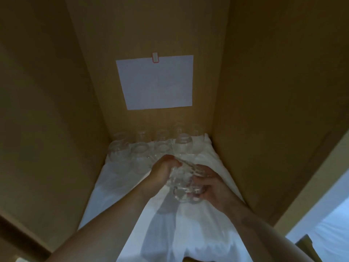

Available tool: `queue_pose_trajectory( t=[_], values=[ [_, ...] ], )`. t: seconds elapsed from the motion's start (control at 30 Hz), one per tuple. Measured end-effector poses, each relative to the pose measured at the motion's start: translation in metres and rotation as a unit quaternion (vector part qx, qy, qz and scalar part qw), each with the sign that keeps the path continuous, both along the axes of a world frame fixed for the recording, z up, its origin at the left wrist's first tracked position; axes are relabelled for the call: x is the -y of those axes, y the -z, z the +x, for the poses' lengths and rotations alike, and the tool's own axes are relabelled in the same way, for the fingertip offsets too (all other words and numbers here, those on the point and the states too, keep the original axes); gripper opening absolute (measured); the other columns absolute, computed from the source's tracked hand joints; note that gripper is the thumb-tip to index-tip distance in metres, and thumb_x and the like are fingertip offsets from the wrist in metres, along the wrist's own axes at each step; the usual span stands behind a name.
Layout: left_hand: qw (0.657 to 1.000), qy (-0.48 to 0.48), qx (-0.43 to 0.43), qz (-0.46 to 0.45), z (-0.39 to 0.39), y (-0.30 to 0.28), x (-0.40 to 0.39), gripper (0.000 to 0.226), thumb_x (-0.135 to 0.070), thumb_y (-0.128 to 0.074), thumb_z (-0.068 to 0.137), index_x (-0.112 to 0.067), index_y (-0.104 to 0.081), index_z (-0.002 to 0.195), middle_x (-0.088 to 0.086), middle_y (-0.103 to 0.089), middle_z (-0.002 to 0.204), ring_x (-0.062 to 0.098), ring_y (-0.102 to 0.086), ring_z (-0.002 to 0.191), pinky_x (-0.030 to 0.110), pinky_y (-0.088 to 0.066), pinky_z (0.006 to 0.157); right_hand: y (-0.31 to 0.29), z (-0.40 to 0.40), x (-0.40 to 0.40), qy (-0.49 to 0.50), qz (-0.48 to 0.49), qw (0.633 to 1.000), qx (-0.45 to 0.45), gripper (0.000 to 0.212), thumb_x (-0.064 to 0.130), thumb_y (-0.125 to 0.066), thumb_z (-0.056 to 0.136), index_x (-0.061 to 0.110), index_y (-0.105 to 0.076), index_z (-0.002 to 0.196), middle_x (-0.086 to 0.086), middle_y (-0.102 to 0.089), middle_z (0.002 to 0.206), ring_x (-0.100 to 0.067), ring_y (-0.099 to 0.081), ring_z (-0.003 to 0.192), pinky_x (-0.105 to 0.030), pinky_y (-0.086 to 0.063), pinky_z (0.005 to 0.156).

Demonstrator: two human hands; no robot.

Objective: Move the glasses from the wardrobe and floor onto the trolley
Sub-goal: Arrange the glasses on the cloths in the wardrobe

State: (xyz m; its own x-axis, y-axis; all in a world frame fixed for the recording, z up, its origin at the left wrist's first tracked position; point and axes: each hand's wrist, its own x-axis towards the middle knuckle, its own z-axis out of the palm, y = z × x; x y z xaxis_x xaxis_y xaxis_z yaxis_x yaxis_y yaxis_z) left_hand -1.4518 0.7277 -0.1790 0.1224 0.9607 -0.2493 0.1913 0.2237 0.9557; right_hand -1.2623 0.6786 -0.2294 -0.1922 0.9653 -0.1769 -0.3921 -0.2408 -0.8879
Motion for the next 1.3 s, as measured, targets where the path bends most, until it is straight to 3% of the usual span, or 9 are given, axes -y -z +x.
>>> queue_pose_trajectory(
  t=[0.17, 0.27, 0.33, 0.43, 0.53, 0.7, 0.87, 1.2, 1.3],
  values=[
    [0.981, 0.012, -0.168, 0.094, 0.000, 0.003, -0.011, 0.051, -0.029, -0.082, 0.081, -0.028, -0.061, 0.129, -0.002, -0.058, 0.129, 0.018, -0.057, 0.118, 0.023, -0.041, 0.084, -0.006, 0.012, 0.000, 0.122, -0.008, 0.973, 0.198, 0.071, 0.006, -0.096, 0.056, 0.027, -0.066, 0.117, -0.002, -0.074, 0.110, -0.017, -0.074, 0.094, -0.030, -0.059, 0.066],
    [0.950, 0.039, -0.271, 0.150, -0.009, 0.008, -0.016, 0.052, -0.037, -0.077, 0.085, -0.027, -0.060, 0.133, 0.002, -0.057, 0.138, 0.021, -0.056, 0.124, 0.023, -0.040, 0.092, -0.011, 0.013, -0.018, 0.176, 0.015, 0.940, 0.294, 0.081, 0.005, -0.097, 0.054, 0.024, -0.060, 0.123, 0.000, -0.066, 0.122, -0.015, -0.066, 0.107, -0.031, -0.058, 0.085],
    [0.932, 0.047, -0.307, 0.186, -0.017, 0.013, -0.017, 0.048, -0.038, -0.075, 0.086, -0.026, -0.062, 0.131, 0.003, -0.058, 0.136, 0.023, -0.057, 0.122, 0.024, -0.042, 0.093, -0.017, 0.014, -0.032, 0.180, 0.040, 0.896, 0.405, 0.091, 0.011, -0.098, 0.056, 0.019, -0.054, 0.135, -0.002, -0.060, 0.131, -0.018, -0.059, 0.118, -0.031, -0.050, 0.099],
    [0.913, 0.044, -0.331, 0.236, -0.027, 0.019, -0.022, 0.043, -0.032, -0.074, 0.087, -0.021, -0.066, 0.127, 0.006, -0.062, 0.131, 0.026, -0.056, 0.122, 0.029, -0.046, 0.098, -0.025, 0.013, -0.050, 0.170, 0.070, 0.825, 0.534, 0.100, 0.019, -0.097, 0.059, 0.017, -0.048, 0.145, -0.004, -0.055, 0.139, -0.020, -0.054, 0.126, -0.022, -0.041, 0.094],
    [0.896, 0.043, -0.354, 0.265, -0.036, 0.022, -0.029, 0.044, -0.031, -0.071, 0.090, -0.020, -0.064, 0.131, 0.006, -0.058, 0.134, 0.028, -0.047, 0.129, 0.029, -0.039, 0.103, -0.028, 0.013, -0.064, 0.168, 0.094, 0.755, 0.626, 0.100, 0.021, -0.096, 0.060, 0.020, -0.047, 0.148, -0.012, -0.047, 0.139, -0.028, -0.051, 0.128, -0.032, -0.045, 0.104],
    [0.867, 0.051, -0.386, 0.310, -0.045, 0.030, -0.045, 0.048, -0.033, -0.068, 0.091, -0.019, -0.060, 0.136, 0.005, -0.054, 0.140, 0.028, -0.038, 0.134, 0.033, -0.033, 0.109, -0.024, 0.014, -0.079, 0.161, 0.084, 0.741, 0.646, 0.100, 0.019, -0.093, 0.065, 0.019, -0.043, 0.151, -0.013, -0.044, 0.143, -0.029, -0.051, 0.129, -0.042, -0.046, 0.106],
    [0.834, 0.064, -0.413, 0.359, -0.047, 0.042, -0.061, 0.050, -0.035, -0.067, 0.091, -0.017, -0.060, 0.136, 0.008, -0.057, 0.138, 0.030, -0.042, 0.133, 0.036, -0.032, 0.111, -0.021, 0.006, -0.097, 0.174, 0.087, 0.729, 0.656, 0.088, 0.012, -0.092, 0.065, 0.013, -0.052, 0.143, -0.013, -0.052, 0.141, -0.028, -0.053, 0.127, -0.034, -0.045, 0.105],
    [0.835, 0.045, -0.371, 0.403, -0.046, 0.061, -0.070, 0.048, -0.015, -0.080, 0.076, -0.006, -0.067, 0.122, 0.019, -0.060, 0.123, 0.040, -0.059, 0.113, 0.047, -0.051, 0.096, -0.013, 0.002, -0.120, 0.194, 0.058, 0.735, 0.647, 0.071, 0.011, -0.092, 0.064, 0.016, -0.062, 0.128, -0.009, -0.056, 0.134, -0.027, -0.055, 0.120, -0.024, -0.038, 0.095],
    [0.831, 0.040, -0.383, 0.402, -0.044, 0.062, -0.069, 0.049, -0.015, -0.080, 0.077, -0.006, -0.066, 0.123, 0.020, -0.059, 0.125, 0.040, -0.058, 0.115, 0.047, -0.052, 0.096, -0.014, 0.003, -0.116, 0.182, 0.071, 0.731, 0.654, 0.075, 0.014, -0.090, 0.069, 0.014, -0.057, 0.136, -0.011, -0.052, 0.140, -0.028, -0.051, 0.126, -0.027, -0.037, 0.103]
  ],
)
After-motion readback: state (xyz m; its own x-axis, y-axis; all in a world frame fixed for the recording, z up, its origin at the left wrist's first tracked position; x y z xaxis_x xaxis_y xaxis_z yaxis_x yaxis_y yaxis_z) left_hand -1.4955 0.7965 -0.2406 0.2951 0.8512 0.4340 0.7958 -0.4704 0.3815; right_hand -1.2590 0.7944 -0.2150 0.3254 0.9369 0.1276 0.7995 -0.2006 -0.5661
